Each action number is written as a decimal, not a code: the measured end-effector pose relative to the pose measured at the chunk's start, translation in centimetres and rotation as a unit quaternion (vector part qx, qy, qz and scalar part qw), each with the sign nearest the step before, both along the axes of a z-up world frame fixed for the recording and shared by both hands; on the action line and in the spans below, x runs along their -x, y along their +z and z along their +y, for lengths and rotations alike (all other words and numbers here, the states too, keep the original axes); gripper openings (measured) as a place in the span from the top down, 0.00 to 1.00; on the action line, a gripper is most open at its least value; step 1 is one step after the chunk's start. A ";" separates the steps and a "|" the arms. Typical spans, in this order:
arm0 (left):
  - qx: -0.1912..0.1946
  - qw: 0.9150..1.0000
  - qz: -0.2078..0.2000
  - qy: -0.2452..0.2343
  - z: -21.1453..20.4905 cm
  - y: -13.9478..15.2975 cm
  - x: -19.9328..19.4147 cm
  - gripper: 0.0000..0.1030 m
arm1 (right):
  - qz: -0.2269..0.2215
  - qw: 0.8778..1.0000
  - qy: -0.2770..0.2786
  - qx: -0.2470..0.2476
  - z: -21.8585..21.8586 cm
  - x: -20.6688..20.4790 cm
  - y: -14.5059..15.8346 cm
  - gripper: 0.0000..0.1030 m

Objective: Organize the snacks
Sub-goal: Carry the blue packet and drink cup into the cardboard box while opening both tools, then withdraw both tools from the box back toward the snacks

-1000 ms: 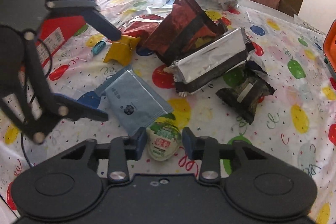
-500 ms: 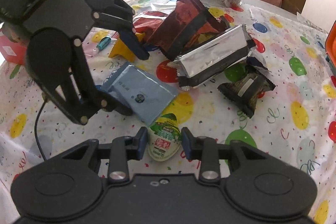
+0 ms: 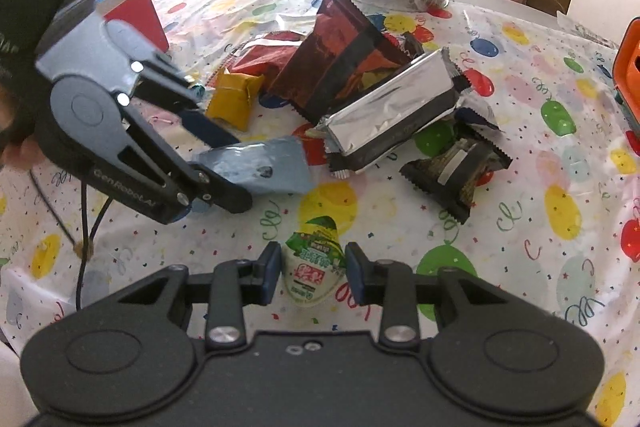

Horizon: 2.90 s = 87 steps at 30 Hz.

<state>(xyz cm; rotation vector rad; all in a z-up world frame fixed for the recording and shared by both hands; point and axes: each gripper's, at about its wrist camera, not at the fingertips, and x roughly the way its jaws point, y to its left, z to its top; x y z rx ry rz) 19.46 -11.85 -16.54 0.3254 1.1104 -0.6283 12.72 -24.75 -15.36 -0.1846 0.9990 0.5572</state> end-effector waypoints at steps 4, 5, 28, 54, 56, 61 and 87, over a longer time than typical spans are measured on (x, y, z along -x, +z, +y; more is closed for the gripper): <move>0.013 0.997 -0.014 0.073 1.0 0.9 1.4 0.54 | -0.001 1.000 0.005 -0.005 0.1 0.1 0.7 0.68; 0.016 0.996 -0.019 0.090 1.4 1.4 1.8 0.54 | -0.002 1.000 0.007 -0.007 0.2 0.1 0.9 0.68; 0.017 0.941 -0.141 0.308 14.0 12.7 10.7 0.54 | -0.075 0.989 0.111 -0.064 12.3 0.3 10.6 0.68; -0.022 0.889 -0.117 0.442 34.7 12.1 10.0 0.53 | -0.034 0.987 0.149 -0.044 33.3 -3.0 9.2 0.68; -0.029 0.891 -0.107 0.440 35.5 11.5 9.4 0.54 | -0.027 0.988 0.150 -0.035 34.4 -3.5 8.5 0.68; -0.044 0.895 -0.083 0.436 36.6 9.9 8.2 0.53 | -0.008 0.988 0.157 -0.008 36.7 -3.9 6.6 0.68; -0.066 0.918 -0.030 0.389 35.8 6.6 8.8 0.47 | 0.016 0.985 0.168 0.024 37.6 -3.1 4.3 0.61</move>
